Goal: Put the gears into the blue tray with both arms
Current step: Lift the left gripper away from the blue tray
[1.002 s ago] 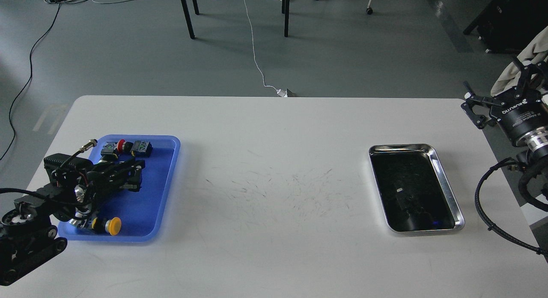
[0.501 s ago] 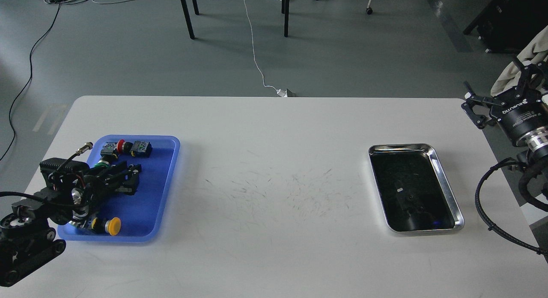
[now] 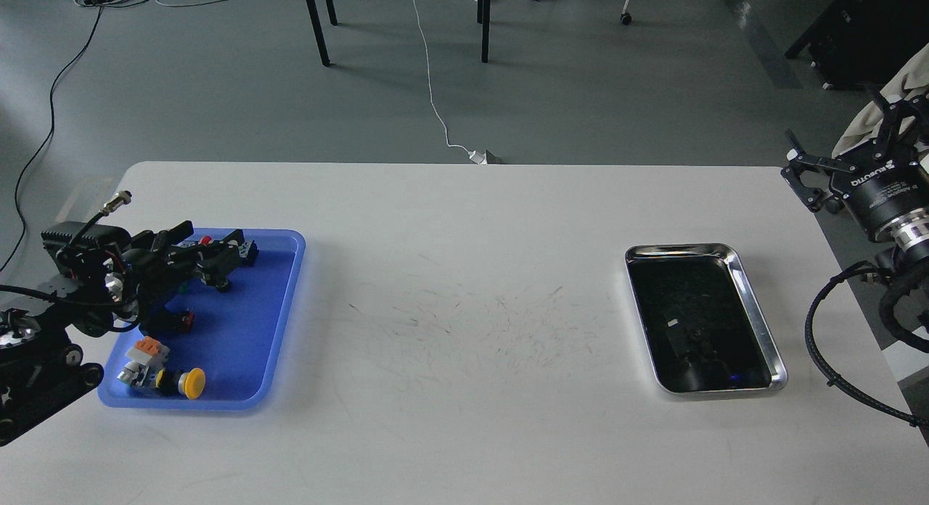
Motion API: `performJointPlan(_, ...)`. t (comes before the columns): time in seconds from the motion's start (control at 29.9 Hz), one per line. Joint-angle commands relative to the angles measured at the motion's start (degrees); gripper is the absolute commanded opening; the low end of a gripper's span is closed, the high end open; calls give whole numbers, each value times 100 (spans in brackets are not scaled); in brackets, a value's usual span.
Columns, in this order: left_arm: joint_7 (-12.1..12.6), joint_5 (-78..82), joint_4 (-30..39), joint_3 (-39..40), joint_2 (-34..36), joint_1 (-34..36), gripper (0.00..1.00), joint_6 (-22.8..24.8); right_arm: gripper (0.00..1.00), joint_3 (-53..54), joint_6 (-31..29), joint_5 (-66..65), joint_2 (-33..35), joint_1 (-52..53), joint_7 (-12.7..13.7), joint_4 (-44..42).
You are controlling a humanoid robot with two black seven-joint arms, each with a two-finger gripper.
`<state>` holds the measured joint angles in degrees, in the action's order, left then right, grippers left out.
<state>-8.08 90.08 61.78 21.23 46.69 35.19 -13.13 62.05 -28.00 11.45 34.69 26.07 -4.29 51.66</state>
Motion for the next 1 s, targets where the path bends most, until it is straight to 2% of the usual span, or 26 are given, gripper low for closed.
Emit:
performJointPlan(0.0,9,-1050,-26,57,-20,435,96,30,95,-9,0,-20,56,39,7,81)
performJointPlan(0.13,17,-2824,-87,101,-55,734,97,30,95,-9,0,-55,126,92,15,212)
performJointPlan(0.37,0,-5621,-658,434,-731,1236,97,73,95,-281,0,-64,512,390,42,608)
performJointPlan(0.47,9,-6526,-834,890,-1039,1271,97,458,95,-676,0,-64,802,706,129,705)
performJointPlan(0.67,35,-7232,-1449,1822,-1698,1271,98,1267,95,-1370,5,-99,1268,1172,156,995)
performJointPlan(0.77,61,-7442,-1643,2060,-1848,1262,98,1646,95,-1774,40,-528,1540,1365,331,1258)
performJointPlan(0.97,27,-7584,-1652,2079,-1874,1245,98,1726,95,-2591,260,-2320,2111,1945,577,2277)
